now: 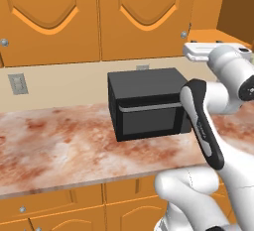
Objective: Retrieve the tupperware from the cabinet, then place the raw meat into the tupperware to avoid contamination.
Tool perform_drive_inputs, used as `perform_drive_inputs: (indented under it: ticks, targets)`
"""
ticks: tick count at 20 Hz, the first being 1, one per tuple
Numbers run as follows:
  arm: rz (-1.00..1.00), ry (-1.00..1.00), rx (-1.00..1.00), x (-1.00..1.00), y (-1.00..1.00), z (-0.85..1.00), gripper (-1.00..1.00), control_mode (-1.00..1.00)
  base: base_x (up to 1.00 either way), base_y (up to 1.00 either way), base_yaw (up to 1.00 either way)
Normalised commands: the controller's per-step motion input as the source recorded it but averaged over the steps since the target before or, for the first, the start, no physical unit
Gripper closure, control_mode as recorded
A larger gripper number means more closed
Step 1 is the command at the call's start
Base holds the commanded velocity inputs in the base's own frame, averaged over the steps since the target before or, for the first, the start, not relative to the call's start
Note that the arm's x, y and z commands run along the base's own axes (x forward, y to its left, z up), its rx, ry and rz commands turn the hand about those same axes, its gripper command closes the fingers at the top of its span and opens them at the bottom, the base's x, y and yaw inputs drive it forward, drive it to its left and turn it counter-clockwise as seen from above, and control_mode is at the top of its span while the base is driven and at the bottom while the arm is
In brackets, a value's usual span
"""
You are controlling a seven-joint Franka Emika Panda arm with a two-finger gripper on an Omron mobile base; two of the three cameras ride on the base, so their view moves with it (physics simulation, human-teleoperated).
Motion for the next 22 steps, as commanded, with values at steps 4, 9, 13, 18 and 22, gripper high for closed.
perform_drive_inputs:
  ticks: [4, 9, 13, 18, 22]
  targets:
    - [0.00, 0.00, 0.00, 0.18, -0.01, -0.05, -1.00, -1.00, 0.00, 0.00, 0.00]
    - [0.00, 0.00, 0.00, 0.20, -0.02, -0.04, -1.00, -1.00, 0.00, 0.00, 0.00]
    - [0.00, 0.00, 0.00, 0.23, -0.02, -0.02, -1.00, -1.00, 0.00, 0.00, 0.00]
    - [0.00, 0.00, 0.01, 0.21, -0.02, -0.02, -1.00, -1.00, 0.00, 0.00, 0.00]
    - [0.00, 0.00, 0.01, 0.19, -0.02, -0.03, -1.00, -1.00, 0.00, 0.00, 0.00]
